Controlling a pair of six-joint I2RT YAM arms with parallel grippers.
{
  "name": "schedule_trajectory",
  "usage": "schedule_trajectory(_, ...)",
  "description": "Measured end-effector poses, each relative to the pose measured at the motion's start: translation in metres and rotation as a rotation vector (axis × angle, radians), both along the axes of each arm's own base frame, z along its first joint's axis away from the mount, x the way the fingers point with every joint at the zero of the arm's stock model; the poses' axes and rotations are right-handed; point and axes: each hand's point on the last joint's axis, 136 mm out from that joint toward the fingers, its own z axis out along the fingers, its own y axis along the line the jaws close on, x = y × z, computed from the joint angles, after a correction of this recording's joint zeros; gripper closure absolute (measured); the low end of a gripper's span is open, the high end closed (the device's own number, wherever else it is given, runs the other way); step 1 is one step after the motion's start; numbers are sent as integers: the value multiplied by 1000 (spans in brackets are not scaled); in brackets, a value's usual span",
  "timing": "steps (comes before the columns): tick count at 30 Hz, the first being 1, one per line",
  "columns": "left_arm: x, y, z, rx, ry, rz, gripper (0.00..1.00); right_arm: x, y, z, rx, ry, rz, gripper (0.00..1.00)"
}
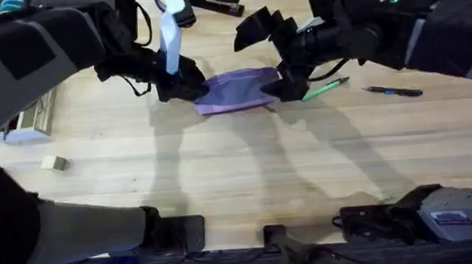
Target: Unzip the bag, pick up the pens from the table one at a time and place them inside, then zip the bag closed.
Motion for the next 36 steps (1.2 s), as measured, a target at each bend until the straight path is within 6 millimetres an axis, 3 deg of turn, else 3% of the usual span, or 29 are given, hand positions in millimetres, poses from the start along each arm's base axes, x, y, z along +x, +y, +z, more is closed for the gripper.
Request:
schedule_trajectory(5,0,0,0,0,0,0,959,1,-2,6,-3,-22,-7,5)
schedule_trajectory(14,0,0,0,0,0,0,959,0,-16,53,-8,-183,-26,5)
schedule_trajectory(28,0,0,0,0,0,0,959,-33,-56,92,-189,-377,63,5)
schedule_trajectory(36,0,0,0,0,0,0,959,-45,-65,104,-191,-401,52,6)
